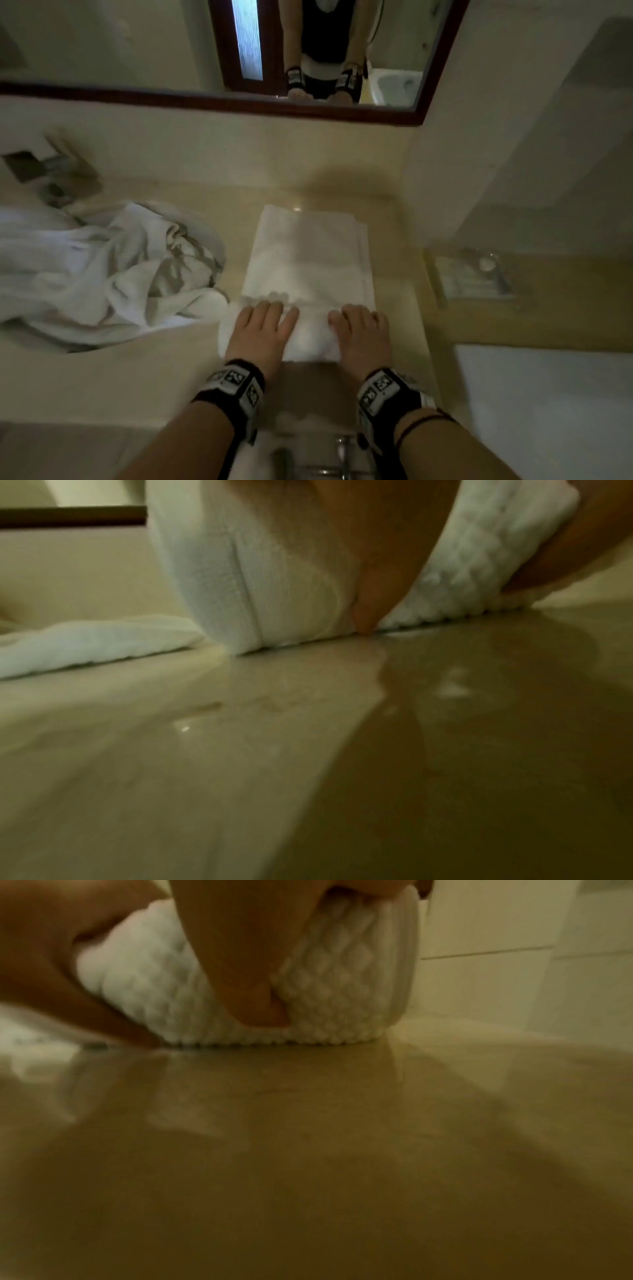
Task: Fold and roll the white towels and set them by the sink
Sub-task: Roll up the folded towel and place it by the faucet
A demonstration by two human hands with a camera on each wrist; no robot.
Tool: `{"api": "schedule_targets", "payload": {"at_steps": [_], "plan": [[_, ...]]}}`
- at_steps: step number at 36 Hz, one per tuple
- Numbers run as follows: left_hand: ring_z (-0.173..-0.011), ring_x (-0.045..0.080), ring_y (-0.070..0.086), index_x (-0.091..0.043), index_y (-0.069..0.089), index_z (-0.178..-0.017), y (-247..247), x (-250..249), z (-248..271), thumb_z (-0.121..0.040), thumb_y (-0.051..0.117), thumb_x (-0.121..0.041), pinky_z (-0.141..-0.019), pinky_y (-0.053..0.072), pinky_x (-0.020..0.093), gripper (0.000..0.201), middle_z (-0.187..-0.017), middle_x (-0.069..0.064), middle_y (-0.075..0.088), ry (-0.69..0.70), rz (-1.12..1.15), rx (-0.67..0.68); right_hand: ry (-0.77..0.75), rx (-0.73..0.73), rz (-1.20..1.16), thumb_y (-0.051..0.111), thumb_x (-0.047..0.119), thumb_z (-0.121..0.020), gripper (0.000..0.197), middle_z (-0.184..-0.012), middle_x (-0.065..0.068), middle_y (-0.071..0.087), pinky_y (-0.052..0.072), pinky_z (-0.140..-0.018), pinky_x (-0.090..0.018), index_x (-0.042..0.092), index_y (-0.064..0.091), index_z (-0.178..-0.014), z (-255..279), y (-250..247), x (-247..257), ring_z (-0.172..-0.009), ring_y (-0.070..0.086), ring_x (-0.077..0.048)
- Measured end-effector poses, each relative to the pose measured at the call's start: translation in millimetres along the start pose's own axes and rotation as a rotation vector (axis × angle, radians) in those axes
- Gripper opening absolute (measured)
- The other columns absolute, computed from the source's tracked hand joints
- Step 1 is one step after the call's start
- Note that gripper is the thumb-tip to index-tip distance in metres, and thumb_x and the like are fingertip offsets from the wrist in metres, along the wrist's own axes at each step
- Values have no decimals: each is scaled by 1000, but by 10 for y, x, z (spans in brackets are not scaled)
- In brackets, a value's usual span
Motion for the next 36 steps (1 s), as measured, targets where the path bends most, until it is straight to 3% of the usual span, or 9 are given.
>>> {"api": "schedule_targets", "payload": {"at_steps": [6,9,11,13,16,18,23,28,36], "plan": [[-85,33,63,-15,58,-116,-189,3,120,-31,77,-61,-86,45,43,99,-100,12,62,20,78,159,-22,194,-62,38,29,-58,44,-73,-5,58,23,-66,-34,24,44,-101,-86,-222,73,-72,35,-22],[-116,35,49,-19,39,-140,-277,16,136,-59,71,-54,-102,35,44,94,-130,14,44,54,21,251,-63,466,-41,78,45,-22,80,-69,-3,59,21,-63,-33,26,66,-99,-90,-246,111,-61,51,-22],[-131,30,32,-23,16,-148,-299,23,126,-75,62,-45,-110,20,40,89,-143,8,29,79,-37,284,-15,544,-51,81,49,-5,83,-70,-2,58,21,-63,-32,24,73,-84,-110,-283,133,-61,52,-22],[-129,27,35,-25,14,-148,-343,10,83,-77,60,-42,-110,21,37,86,-143,4,32,103,-13,287,-17,553,-4,86,48,-19,72,-84,-5,56,24,-70,-34,20,70,-83,-141,-414,147,-78,43,-24],[-120,26,47,-26,22,-143,-370,-3,38,-73,61,-47,-105,29,35,83,-134,1,46,131,65,301,-11,681,-44,73,48,-68,72,-126,-9,41,25,-96,-38,10,48,-124,-110,-458,149,-113,33,-27],[-113,25,52,-25,30,-136,-367,-1,20,-69,63,-48,-99,35,32,78,-126,1,54,99,119,286,23,755,-89,66,48,-78,75,-133,-9,40,34,-98,-38,10,35,-135,-98,-510,155,-117,41,-27],[-104,27,54,-24,38,-124,-392,37,-104,-64,69,-46,-90,42,30,71,-113,4,58,48,207,309,66,754,-122,64,50,-80,61,-121,-6,56,40,-83,-34,17,41,-126,-187,-529,142,-104,57,-27],[-113,21,45,-25,42,-127,-332,68,-141,-65,68,-46,-97,30,29,71,-125,-3,47,100,146,259,114,915,-92,63,55,-79,53,-121,-3,58,42,-90,-35,22,49,-119,-393,-488,112,-110,55,-26],[-122,25,36,-25,22,-141,-364,13,-46,-67,67,-56,-103,24,35,92,-133,1,35,155,-74,293,212,1056,-146,81,41,-67,66,-119,-2,60,49,-88,-32,24,52,-125,-532,-445,74,-105,58,-25]]}}
Point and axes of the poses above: each hand's wrist, its own z-axis away from the middle knuckle, its own y-axis out of the palm, x = y × z, the point moved 1 cm from there along -z, towards the middle knuckle
